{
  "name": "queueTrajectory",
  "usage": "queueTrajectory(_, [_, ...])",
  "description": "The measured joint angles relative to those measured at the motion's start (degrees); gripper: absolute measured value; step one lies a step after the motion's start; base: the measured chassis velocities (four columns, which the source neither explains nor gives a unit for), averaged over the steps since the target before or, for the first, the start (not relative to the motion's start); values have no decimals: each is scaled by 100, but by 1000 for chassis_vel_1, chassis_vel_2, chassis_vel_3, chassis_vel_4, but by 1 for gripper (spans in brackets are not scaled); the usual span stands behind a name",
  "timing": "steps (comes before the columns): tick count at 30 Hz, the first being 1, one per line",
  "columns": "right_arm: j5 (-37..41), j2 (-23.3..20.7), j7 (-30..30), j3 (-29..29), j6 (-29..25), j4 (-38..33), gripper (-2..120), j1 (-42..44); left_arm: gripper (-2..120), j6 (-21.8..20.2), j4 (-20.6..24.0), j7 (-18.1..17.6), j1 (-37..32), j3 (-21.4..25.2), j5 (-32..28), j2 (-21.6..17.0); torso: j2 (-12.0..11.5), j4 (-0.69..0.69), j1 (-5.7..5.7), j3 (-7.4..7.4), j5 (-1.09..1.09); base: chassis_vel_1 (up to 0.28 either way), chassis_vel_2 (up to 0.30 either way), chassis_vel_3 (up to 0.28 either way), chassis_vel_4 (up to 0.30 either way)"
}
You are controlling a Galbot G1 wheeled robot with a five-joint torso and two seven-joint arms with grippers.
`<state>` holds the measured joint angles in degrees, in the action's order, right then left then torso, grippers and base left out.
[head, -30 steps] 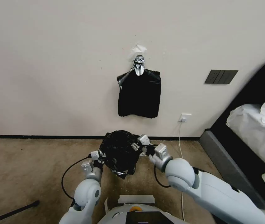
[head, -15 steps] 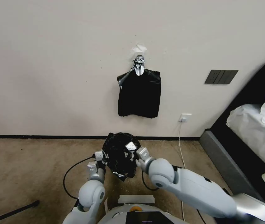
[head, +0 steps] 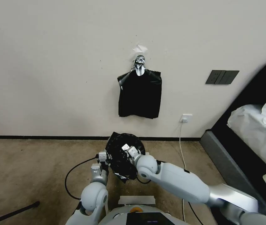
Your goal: Place a trash bag onto the trash bin.
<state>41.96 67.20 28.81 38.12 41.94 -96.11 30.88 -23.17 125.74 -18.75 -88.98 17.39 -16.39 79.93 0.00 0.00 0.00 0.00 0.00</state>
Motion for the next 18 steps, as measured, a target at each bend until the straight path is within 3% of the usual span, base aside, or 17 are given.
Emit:
queueTrajectory(6, [-106, -49, -30, 23, -69, 12, 0, 10, 1, -114, 14, -130, 25, 71, -215, 1, 0, 0, 0, 0, 1, 0, 0, 0, 0])
queueTrajectory(11, [-29, -620, 11, -293, -41, -1271, 0, 249, 1, -234, -197, -345, 240, 242, -612, 72, 0, -1, 0, 0, 0, 0, 0, 0, 0])
queueTrajectory(12, [-29, -620, 11, -293, -41, -1271, 0, 249, 1, -234, -197, -345, 240, 242, -612, 72, 0, -1, 0, 0, 0, 0, 0, 0, 0])
queueTrajectory(14, [-46, -922, 15, -594, -100, -2062, 0, 497, 1, -389, -271, -630, 362, 347, -1135, 126, 0, -1, 0, 0, 1, 0, 0, 0, 0])
queueTrajectory(16, [-150, -1004, -6, -695, -203, -2265, 0, 586, 1, -481, -278, -762, 391, 375, -1387, 134, 0, -2, 0, 0, 0, 0, 0, 0, 0])
queueTrajectory(18, [-621, -1127, -237, -978, -795, -2650, 0, 800, 1, -736, -279, -1119, 417, 473, -2189, 172, 0, -2, 0, 0, 0, 0, 0, 0, 0])
